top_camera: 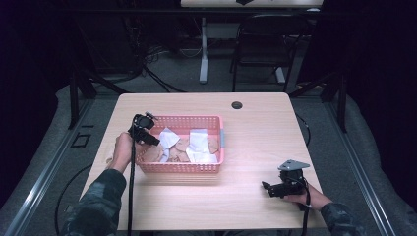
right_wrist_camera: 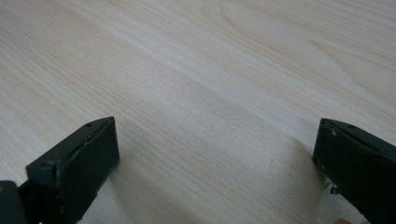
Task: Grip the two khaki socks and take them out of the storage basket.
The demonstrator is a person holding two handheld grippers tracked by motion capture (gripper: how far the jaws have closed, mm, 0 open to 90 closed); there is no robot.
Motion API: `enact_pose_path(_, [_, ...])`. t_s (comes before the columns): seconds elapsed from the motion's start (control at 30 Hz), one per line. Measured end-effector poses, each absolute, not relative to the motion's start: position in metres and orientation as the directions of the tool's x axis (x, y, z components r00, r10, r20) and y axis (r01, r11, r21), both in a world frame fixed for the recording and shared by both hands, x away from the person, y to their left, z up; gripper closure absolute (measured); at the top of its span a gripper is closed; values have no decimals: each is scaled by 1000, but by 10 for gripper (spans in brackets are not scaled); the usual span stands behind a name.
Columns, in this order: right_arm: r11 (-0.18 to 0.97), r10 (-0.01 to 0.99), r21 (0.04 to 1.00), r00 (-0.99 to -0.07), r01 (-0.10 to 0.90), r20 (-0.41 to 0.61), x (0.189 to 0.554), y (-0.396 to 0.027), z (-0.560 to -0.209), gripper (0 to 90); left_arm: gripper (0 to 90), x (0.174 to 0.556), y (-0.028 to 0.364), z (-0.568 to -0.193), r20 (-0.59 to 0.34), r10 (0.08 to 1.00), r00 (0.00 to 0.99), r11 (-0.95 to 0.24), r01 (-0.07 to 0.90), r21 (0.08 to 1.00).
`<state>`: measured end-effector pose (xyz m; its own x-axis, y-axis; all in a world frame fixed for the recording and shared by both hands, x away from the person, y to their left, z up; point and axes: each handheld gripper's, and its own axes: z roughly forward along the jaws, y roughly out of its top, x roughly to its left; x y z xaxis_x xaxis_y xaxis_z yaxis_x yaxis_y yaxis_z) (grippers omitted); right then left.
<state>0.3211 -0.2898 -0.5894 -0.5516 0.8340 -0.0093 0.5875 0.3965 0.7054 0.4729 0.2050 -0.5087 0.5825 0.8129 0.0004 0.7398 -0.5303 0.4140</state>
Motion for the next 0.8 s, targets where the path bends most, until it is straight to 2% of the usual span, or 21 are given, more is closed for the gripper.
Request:
enact_pose_path(0.3, [397,834,705,-552,588,-10,321,-290,-589,0,702,474,205,-516,9,821,571,-529,755,387])
enact_pose_path(0.5, [397,834,705,-552,587,-10,321,-290,-589,0,770,474,202,-518,6,819,574,-534,758,374])
enact_pose_path(0.67, [397,834,705,-552,587,-10,321,-290,-589,0,862,472,200,-521,8,814,581,-542,754,371])
enact_pose_path(0.8, [397,834,705,-552,588,-10,321,-290,-589,0,876,470,200,-516,11,806,592,-551,743,380])
